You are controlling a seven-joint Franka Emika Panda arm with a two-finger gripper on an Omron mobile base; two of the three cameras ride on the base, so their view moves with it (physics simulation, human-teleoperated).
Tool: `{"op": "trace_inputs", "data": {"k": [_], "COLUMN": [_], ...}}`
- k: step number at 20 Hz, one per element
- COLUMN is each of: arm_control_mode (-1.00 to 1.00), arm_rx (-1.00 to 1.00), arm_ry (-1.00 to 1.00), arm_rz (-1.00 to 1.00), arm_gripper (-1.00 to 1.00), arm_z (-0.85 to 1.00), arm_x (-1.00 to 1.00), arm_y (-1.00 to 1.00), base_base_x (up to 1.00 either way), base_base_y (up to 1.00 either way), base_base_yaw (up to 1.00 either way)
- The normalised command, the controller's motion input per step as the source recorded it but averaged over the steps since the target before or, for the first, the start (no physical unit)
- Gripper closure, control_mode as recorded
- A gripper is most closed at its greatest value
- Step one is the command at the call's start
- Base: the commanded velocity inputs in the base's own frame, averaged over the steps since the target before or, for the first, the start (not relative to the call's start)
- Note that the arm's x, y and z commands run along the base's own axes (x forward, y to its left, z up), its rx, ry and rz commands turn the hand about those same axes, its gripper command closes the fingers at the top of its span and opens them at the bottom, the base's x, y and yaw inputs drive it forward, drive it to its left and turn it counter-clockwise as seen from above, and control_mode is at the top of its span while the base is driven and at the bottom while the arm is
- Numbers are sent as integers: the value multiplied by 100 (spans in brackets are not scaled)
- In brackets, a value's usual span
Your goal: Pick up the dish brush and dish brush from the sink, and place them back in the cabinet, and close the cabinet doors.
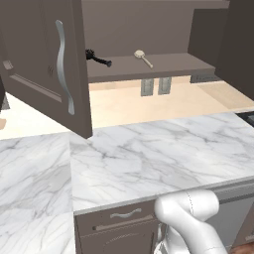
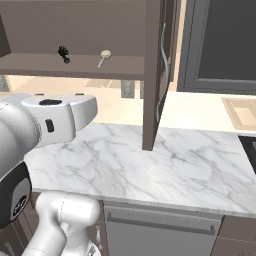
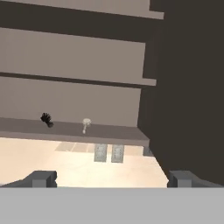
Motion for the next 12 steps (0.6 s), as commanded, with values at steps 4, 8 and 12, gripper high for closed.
{"op": "trace_inputs", "data": {"k": [4, 8, 12], "arm_control_mode": [-100, -100, -100], "arm_rx": [0, 0, 1], "arm_ry": [0, 0, 0], "arm_rz": [-6, -1, 0], "arm_gripper": [-100, -100, -100], "arm_z": [0, -3, -8], "arm_x": [-24, -19, -11], "arm_y": [-40, -42, -34], "base_base_x": [0, 0, 0], "base_base_y": [0, 0, 0], "base_base_yaw": [0, 0, 0]}}
